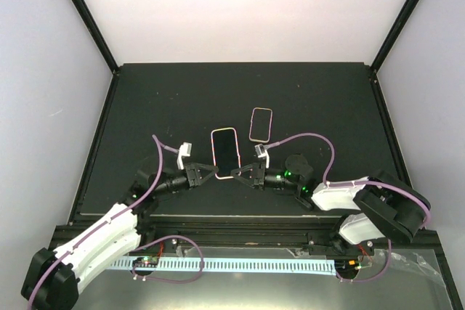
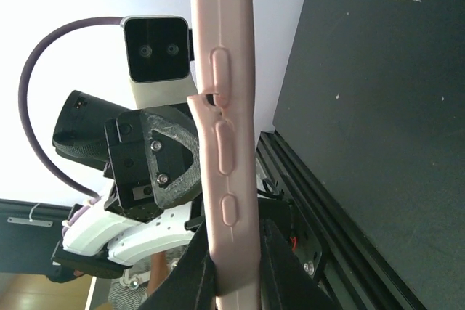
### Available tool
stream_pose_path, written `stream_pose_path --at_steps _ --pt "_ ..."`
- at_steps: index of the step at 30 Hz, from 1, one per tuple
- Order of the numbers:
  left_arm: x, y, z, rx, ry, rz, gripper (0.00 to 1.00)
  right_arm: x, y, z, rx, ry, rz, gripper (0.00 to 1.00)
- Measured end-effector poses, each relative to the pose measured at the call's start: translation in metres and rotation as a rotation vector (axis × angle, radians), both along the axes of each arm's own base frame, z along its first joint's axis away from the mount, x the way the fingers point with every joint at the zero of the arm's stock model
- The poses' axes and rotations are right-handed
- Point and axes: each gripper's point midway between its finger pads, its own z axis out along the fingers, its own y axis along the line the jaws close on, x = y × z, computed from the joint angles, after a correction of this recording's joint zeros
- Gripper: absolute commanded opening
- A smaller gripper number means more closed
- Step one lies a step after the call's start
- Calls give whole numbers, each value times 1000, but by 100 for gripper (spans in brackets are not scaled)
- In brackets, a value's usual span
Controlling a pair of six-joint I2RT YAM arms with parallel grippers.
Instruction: Put the phone into the phone case
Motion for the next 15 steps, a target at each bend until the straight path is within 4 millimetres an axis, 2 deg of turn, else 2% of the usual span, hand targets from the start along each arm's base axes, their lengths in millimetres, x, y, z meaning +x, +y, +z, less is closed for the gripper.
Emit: stream_pose_path --at_steps 6,10,11,12,13,15 --pt "-2 2 -4 48 3 -5 51 0 -1 -9 -37 10 -7 1" --pt "-1 5 7 86 -33 6 73 5 -5 -20 -87 24 -41 1" --pt "0 6 11 94 -49 11 81 5 -7 -22 -98 24 -46 1" --pt "0 8 14 103 -56 19 94 6 -9 -25 -114 24 -55 1" --pt "1 9 16 113 -71 25 98 7 -11 -27 -132 24 -62 1" --pt "1 13 18 133 -82 44 99 9 -16 -33 -169 23 -81 1"
